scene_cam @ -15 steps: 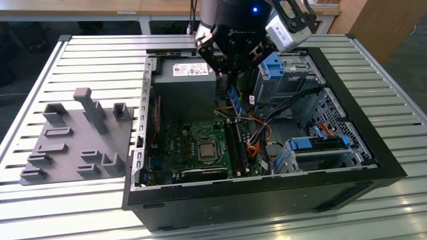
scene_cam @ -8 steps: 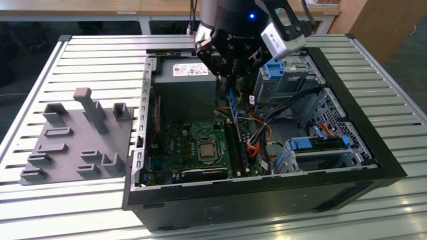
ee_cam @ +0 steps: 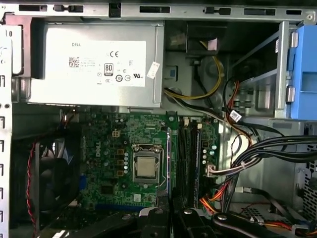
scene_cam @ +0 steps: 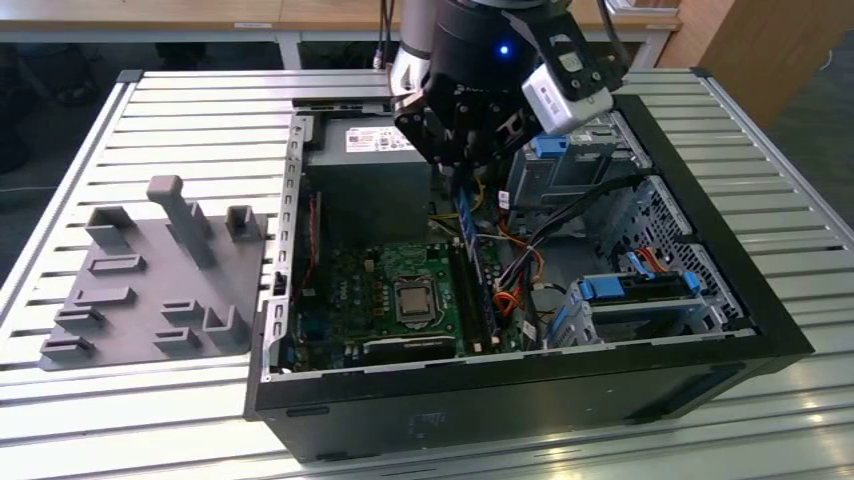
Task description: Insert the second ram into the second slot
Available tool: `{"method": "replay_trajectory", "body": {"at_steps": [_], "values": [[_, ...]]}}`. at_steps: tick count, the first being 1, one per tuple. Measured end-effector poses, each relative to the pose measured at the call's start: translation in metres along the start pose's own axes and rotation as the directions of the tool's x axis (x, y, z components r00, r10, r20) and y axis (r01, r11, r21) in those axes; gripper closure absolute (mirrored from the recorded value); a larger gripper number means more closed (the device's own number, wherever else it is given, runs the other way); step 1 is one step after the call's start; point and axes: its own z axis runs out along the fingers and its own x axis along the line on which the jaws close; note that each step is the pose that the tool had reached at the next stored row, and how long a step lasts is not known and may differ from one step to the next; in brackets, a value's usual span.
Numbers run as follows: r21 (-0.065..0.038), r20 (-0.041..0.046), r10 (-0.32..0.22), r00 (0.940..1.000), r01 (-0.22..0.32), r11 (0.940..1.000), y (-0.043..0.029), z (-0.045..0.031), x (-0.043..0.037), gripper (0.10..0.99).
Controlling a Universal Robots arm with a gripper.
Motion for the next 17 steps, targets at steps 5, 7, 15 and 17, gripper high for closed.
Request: {"method": "replay_trajectory", "body": {"at_steps": [5,7,15,17], "values": [[-0.001,0.0002,-0.001,1.0000,0.001,1.0000,-0.0058,0.0089,-0.0011,0.945],[-0.001,0.0001,-0.001,1.0000,0.001,1.0000,-0.0070,0.0124,-0.0020,0.945],[-0.001,0.0000,0.002,1.0000,-0.002,1.0000,-0.0072,0.0265,-0.0122,0.945],[-0.002,-0.0001,0.006,1.0000,-0.006,1.0000,-0.0071,0.0301,-0.0130,0.945]]}}
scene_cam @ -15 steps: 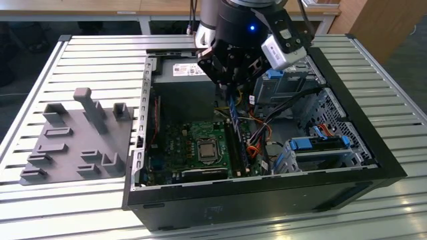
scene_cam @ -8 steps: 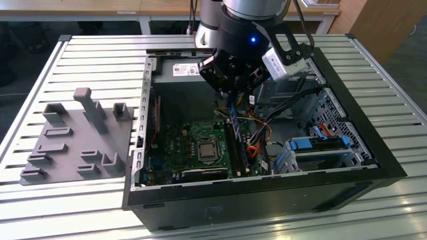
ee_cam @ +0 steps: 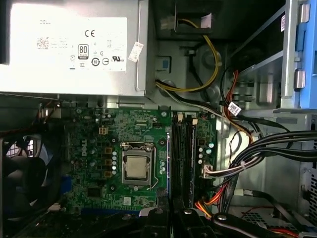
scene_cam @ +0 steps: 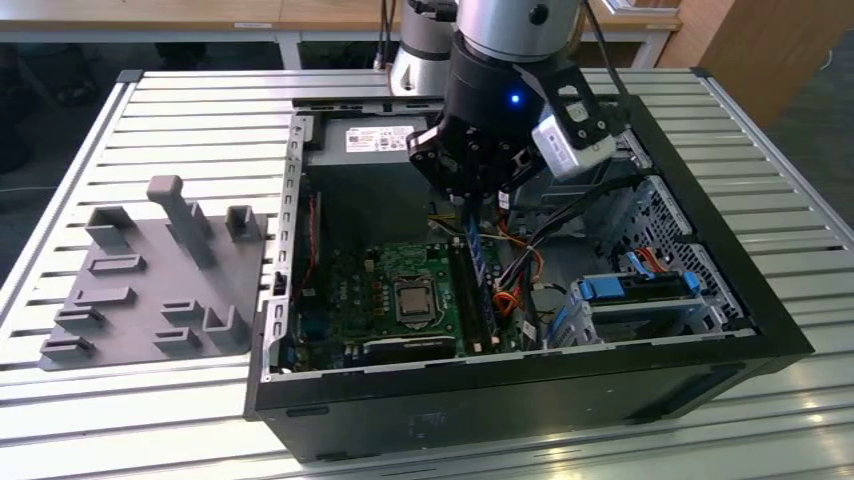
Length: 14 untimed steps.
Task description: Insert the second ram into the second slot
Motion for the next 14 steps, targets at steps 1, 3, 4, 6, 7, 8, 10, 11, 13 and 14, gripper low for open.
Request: {"method": "replay_trajectory", "body": {"at_steps": [1,3,4,6,7,8,10,11,13,14], "values": [[0.000,-0.0001,0.002,1.0000,-0.002,1.0000,0.0001,0.0018,-0.0002,0.945],[0.000,-0.0001,0.002,1.0000,-0.002,1.0000,0.0001,0.0034,-0.0003,0.945],[0.000,-0.0002,0.002,1.0000,-0.002,1.0000,0.0001,0.0034,-0.0003,0.945],[0.000,-0.0002,0.002,1.0000,-0.002,1.0000,0.0001,0.0036,-0.0003,0.945],[0.000,-0.0001,0.002,1.0000,-0.002,1.0000,0.0001,0.0038,-0.0003,0.945],[0.000,-0.0001,0.002,1.0000,-0.002,1.0000,0.0001,0.0038,-0.0003,0.945],[-0.001,0.0002,0.002,1.0000,-0.002,1.0000,0.0001,0.0046,-0.0004,0.945],[-0.001,0.0010,0.002,1.0000,-0.002,1.0000,0.0001,0.0053,-0.0004,0.945],[0.000,0.0024,0.002,1.0000,-0.002,1.0000,0.0002,0.0084,-0.0006,0.945],[0.000,0.0025,0.002,1.0000,-0.002,1.0000,0.0003,0.0102,-0.0007,0.945]]}}
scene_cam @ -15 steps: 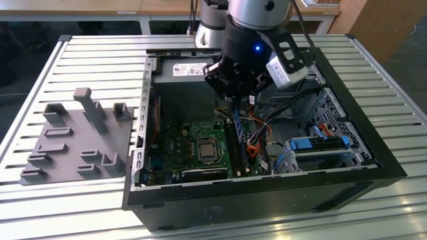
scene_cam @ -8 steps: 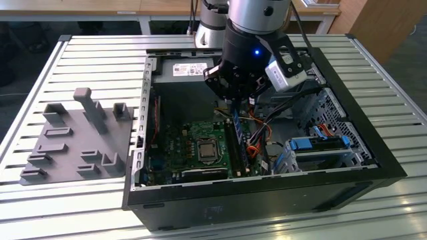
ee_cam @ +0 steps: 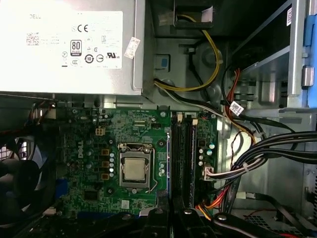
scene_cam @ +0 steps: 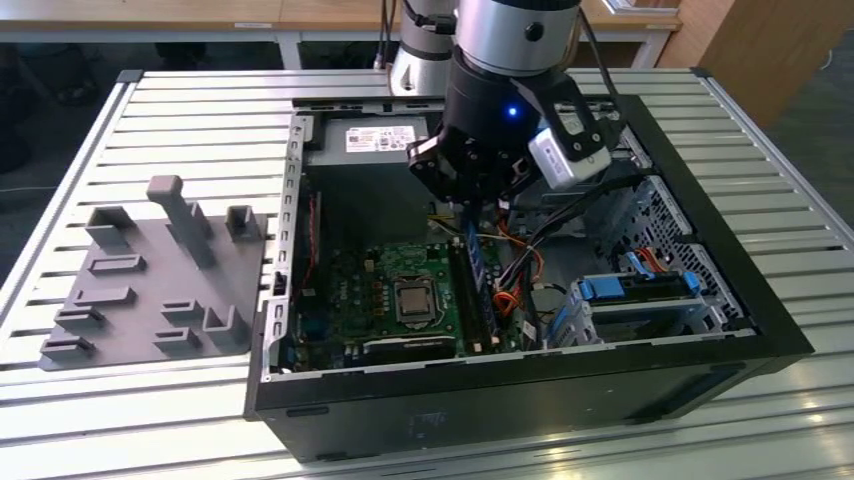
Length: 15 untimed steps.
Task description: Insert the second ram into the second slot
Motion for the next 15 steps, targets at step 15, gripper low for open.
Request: {"method": "replay_trajectory", "body": {"at_steps": [15], "values": [[-0.001,-0.0004,0.018,0.9998,-0.018,0.9998,-0.0028,0.0264,-0.0046,0.945]]}}
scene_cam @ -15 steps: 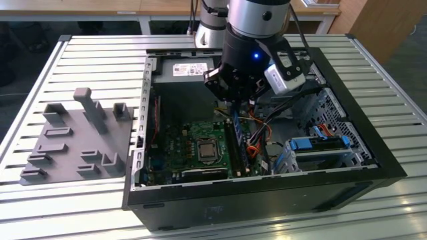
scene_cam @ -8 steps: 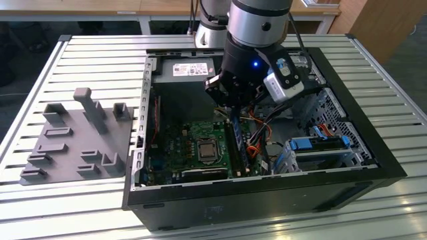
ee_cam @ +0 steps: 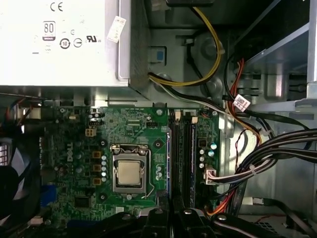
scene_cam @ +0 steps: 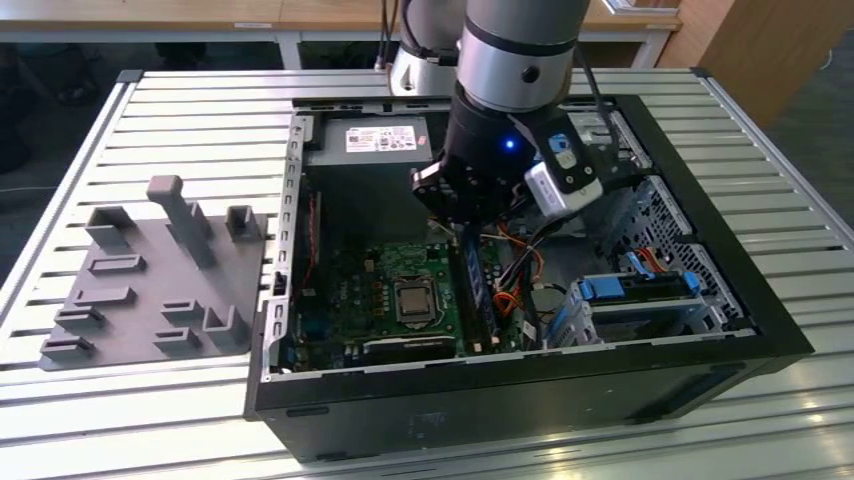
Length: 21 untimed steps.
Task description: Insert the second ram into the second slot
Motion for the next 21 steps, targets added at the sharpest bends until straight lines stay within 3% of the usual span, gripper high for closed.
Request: {"method": "replay_trajectory", "body": {"at_steps": [21], "values": [[0.000,-0.0001,0.001,1.0000,-0.001,1.0000,0.0011,0.0378,-0.0036,0.945]]}}
